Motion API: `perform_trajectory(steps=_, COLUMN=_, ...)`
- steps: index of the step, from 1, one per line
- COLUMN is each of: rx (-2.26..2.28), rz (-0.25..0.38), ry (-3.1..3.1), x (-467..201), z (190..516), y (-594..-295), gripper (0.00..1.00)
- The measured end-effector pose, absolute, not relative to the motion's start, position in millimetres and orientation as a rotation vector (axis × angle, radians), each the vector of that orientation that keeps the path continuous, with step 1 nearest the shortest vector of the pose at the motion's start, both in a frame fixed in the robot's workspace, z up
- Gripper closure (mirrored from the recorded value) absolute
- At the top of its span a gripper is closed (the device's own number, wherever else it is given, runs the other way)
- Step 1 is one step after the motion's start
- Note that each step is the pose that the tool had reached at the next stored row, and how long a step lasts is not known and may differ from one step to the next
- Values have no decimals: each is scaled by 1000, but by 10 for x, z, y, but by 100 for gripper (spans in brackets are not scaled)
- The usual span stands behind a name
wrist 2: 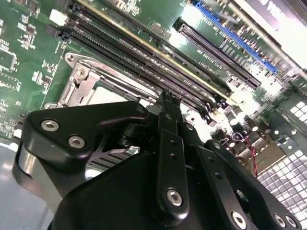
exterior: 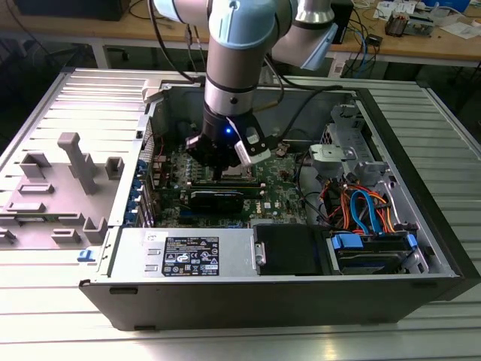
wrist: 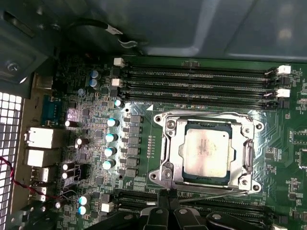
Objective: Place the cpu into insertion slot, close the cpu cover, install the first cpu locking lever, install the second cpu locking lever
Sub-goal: 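Install the second cpu locking lever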
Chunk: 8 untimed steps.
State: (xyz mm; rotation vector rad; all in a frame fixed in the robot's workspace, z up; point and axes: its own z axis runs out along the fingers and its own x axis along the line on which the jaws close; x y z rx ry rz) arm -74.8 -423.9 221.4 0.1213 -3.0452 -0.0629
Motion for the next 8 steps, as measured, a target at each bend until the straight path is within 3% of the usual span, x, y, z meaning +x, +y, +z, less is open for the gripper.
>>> perform_trajectory(steps=8, rx=121, rz=-63, ry=-3045, x=-745, z=2214, y=-4245, gripper=89)
